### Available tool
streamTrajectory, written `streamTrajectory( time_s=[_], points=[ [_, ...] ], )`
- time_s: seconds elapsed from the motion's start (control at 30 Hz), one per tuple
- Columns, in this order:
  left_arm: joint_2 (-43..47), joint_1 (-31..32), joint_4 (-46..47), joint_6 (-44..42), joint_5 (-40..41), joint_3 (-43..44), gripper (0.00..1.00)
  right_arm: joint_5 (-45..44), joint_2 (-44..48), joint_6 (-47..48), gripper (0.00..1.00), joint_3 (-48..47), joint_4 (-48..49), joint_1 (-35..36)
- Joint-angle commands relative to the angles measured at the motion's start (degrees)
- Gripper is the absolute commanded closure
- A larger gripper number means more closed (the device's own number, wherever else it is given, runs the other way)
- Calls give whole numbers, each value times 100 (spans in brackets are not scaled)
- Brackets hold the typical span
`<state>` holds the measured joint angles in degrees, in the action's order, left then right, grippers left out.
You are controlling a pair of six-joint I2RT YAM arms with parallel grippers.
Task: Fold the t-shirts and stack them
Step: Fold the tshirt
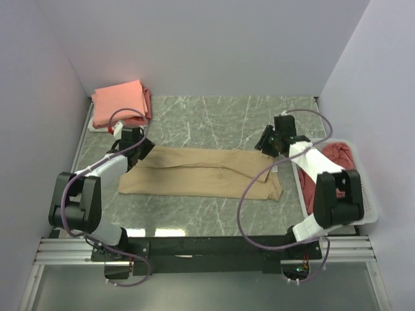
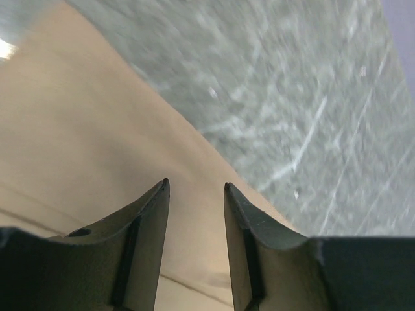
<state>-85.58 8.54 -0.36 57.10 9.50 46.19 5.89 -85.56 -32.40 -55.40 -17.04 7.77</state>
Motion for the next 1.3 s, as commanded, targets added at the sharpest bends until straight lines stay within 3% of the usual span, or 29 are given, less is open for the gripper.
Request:
streamTrajectory(
  time_s=[0.0, 0.23, 0.63, 1.1, 1.27],
  points=[
    [-352, 262, 440, -304, -614, 266, 56, -192, -661, 287, 54, -733, -80, 320],
    [-1215, 1175, 441, -779, -897, 1058, 58, -861, -1138, 270, 54, -1325, -317, 726],
    [-2137, 2222, 458, -1175, -1283, 1946, 59, -984, -1973, 445, 52, -2159, -651, 1156],
    [-2367, 2627, 862, -1096, -1670, 1735, 61, -1828, -2852, 191, 50, -2739, -950, 1710],
    [-2332, 2645, 924, -1087, -1741, 1691, 63, -2039, -2923, 33, 55, -2731, -1021, 1763]
  ],
)
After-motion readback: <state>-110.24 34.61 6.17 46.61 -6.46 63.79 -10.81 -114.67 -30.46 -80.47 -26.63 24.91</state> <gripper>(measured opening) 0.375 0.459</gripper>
